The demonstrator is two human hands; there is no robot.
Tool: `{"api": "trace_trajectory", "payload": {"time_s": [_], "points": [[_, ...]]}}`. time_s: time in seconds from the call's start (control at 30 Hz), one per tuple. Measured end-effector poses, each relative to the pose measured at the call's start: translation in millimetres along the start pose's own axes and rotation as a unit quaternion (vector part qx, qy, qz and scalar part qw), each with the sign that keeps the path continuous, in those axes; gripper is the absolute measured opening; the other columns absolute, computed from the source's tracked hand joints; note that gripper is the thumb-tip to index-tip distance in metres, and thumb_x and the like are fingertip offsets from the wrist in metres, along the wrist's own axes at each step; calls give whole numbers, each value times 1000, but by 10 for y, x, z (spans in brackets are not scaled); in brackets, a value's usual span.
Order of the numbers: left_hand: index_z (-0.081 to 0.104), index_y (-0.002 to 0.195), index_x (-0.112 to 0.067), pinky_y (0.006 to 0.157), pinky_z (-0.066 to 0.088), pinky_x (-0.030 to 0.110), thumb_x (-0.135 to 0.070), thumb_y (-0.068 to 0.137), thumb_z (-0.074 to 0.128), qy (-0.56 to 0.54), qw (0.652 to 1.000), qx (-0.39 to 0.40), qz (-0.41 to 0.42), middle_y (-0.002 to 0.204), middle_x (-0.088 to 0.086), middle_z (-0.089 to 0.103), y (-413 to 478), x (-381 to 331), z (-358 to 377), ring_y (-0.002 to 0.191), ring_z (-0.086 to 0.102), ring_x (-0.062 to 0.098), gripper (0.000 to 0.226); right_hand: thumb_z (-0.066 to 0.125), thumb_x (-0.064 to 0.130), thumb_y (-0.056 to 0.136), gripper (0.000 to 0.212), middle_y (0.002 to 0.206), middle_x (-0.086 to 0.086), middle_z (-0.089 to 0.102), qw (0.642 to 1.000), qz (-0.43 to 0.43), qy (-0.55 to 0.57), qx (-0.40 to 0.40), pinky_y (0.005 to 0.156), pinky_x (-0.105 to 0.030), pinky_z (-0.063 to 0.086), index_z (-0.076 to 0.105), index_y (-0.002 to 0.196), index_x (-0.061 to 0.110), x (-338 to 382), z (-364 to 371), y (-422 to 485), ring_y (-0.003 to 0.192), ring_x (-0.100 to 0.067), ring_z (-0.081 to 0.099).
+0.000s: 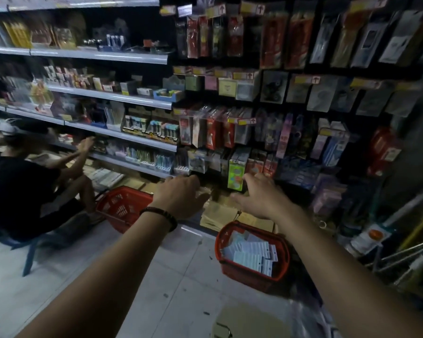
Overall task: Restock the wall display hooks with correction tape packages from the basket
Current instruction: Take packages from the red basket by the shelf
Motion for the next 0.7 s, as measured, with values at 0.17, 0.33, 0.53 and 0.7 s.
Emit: {"api": "trace_trajectory", "payload": {"time_s": [0.17, 0.33, 0.53, 0.7], "points": [[59, 128, -29, 91, 59, 45, -61, 99, 55, 30, 999, 5, 29, 121, 0, 65, 593, 66, 117, 106, 65, 23, 44, 55, 67, 96, 77, 161, -7, 34, 1000, 7, 12, -2, 111, -52, 42, 33, 157, 26, -267, 4, 603, 146, -32, 37], [57, 121, -31, 84, 61, 45, -66, 96, 51, 40, 997, 21, 63, 117, 1, 68, 1325, 200, 404, 101, 67, 24, 43, 51, 70, 96, 79, 161, -8, 31, 999, 42, 27, 4, 112, -52, 41, 31, 159, 27, -531, 237, 1096, 147, -32, 35], [58, 129, -33, 91, 54, 45, -69, 95, 49, 46, 989, 43, 134, 126, 1, 68, 2338, 334, 882, 115, 65, 29, 51, 51, 75, 93, 80, 150, -10, 40, 994, 110, 18, 5, 110, -53, 44, 38, 152, 23, -688, 565, 1841, 139, -36, 41], [58, 127, -35, 91, 53, 45, -70, 96, 46, 31, 980, 78, 180, 123, 0, 67, 3046, 677, 1099, 112, 66, 28, 49, 52, 70, 93, 76, 151, -10, 38, 985, 166, 26, 29, 112, -54, 42, 37, 152, 24, -502, 843, 2473, 142, -36, 39]]}}
Point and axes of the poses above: each hand's wrist, its own y-axis towards the middle knuckle, its own z-axis out of the palm, x = y × z, the point moved 10 cm from there along y, towards the middle knuckle
